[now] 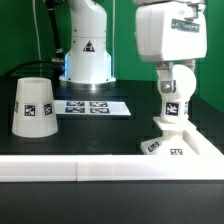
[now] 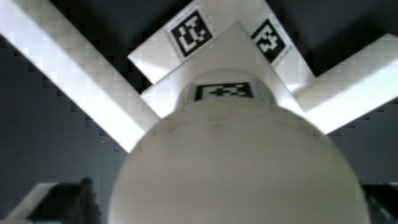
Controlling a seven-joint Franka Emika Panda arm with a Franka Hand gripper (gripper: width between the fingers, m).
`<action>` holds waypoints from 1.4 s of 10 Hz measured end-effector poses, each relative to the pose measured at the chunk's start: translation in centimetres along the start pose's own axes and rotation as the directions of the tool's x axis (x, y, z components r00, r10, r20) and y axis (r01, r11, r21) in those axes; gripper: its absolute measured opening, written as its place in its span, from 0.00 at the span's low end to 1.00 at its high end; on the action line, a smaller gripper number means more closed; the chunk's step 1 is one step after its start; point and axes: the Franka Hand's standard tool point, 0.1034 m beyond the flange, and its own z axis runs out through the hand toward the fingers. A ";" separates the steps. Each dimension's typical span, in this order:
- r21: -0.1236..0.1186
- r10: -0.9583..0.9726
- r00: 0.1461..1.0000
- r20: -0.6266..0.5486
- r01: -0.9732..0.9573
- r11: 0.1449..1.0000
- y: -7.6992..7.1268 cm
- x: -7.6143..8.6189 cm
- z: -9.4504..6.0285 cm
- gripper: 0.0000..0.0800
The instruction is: Assemble lamp
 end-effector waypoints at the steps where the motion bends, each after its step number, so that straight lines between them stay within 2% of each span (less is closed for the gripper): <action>1: -0.001 -0.035 0.999 0.004 0.035 0.999 -0.1 0.0 0.1 0.87; 2: 0.000 -0.090 0.996 0.006 0.090 0.996 -0.1 0.0 0.2 0.87; 6: 0.004 -0.089 0.996 0.010 0.089 0.996 -0.2 -0.3 0.5 0.84; 7: 0.004 -0.080 0.997 0.010 0.080 0.997 -0.2 -0.3 0.5 0.72; 8: 0.004 -0.063 0.998 0.010 0.063 0.998 -0.2 -0.3 0.5 0.72; 10: -0.007 0.065 0.998 -0.007 -0.065 0.998 -0.1 -0.4 0.5 0.72; 11: -0.012 0.199 0.980 -0.022 -0.199 0.980 -0.2 -0.4 0.5 0.72; 14: -0.007 0.514 0.857 -0.044 -0.514 0.857 0.1 -0.3 0.4 0.72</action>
Offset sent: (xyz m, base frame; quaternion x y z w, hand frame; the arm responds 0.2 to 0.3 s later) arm -0.0005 -0.0012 -0.0028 0.0183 -0.0135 0.0187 0.9996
